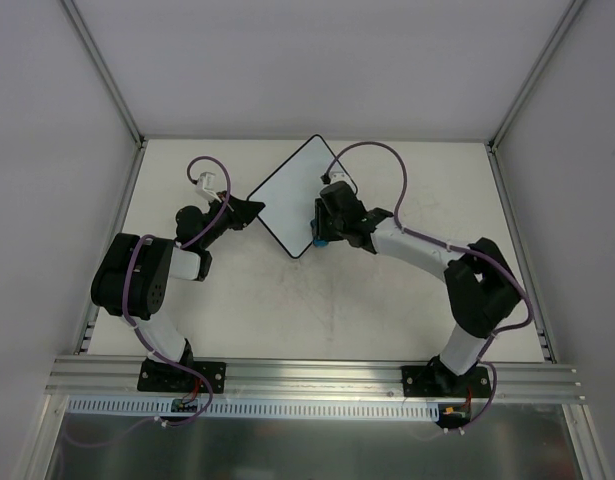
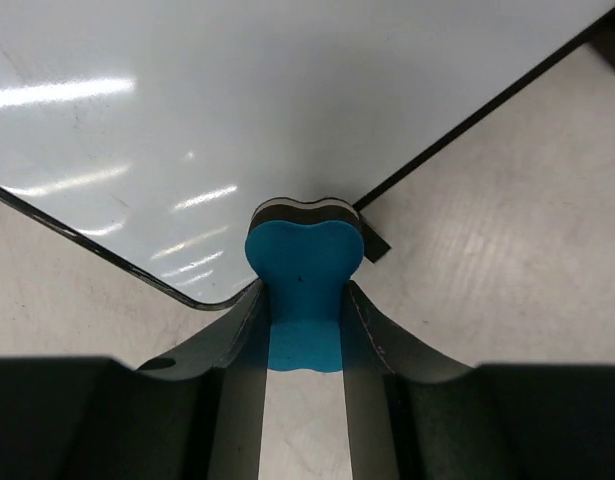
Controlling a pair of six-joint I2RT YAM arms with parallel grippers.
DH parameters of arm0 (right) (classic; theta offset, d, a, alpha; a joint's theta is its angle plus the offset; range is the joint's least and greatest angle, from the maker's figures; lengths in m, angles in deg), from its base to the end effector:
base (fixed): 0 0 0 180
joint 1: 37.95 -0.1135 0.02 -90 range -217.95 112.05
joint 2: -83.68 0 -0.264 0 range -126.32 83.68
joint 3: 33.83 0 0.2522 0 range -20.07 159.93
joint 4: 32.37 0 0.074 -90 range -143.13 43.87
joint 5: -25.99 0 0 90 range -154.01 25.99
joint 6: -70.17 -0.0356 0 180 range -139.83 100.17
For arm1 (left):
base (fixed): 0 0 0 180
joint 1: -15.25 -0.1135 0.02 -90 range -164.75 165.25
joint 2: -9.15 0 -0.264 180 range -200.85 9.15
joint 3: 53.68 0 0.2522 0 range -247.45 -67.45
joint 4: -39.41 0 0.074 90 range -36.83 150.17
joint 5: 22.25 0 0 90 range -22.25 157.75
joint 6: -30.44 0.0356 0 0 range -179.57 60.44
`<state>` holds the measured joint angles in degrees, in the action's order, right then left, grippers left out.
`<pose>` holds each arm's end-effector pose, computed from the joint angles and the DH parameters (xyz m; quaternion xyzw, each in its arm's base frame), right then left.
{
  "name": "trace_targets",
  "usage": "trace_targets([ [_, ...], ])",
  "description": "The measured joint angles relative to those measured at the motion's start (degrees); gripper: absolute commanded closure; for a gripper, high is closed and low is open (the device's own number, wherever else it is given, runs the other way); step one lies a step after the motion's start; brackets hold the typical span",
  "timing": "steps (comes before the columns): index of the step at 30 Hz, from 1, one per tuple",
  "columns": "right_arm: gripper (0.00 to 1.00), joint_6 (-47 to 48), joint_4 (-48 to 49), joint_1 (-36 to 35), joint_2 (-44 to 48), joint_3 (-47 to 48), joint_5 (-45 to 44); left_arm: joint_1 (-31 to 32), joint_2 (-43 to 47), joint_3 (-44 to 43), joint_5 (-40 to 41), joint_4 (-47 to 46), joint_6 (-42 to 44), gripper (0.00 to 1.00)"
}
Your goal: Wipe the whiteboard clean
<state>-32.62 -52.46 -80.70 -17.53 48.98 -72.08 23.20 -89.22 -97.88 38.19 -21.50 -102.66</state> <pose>0.2943 0.2652 0.2249 -0.2027 0.8758 0.1459 0.4131 0.3049 -0.0603 0.1825 -0.0122 0.6699 -0.4644 0.5792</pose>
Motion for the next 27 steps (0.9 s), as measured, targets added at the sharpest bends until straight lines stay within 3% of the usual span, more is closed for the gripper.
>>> trace_targets([
  [7,1.00,4.1,-7.4,5.9,7.0,-0.6,-1.4,0.0,0.0,0.0,0.0,0.0,-0.7,1.00],
  [14,1.00,8.3,-20.9,10.5,4.2,3.0,-1.6,0.0,0.0,0.0,0.0,0.0,-0.9,1.00],
  [27,1.00,11.0,-24.8,15.2,-0.4,3.6,2.5,0.0,0.0,0.1,0.0,0.0,-1.1,1.00],
])
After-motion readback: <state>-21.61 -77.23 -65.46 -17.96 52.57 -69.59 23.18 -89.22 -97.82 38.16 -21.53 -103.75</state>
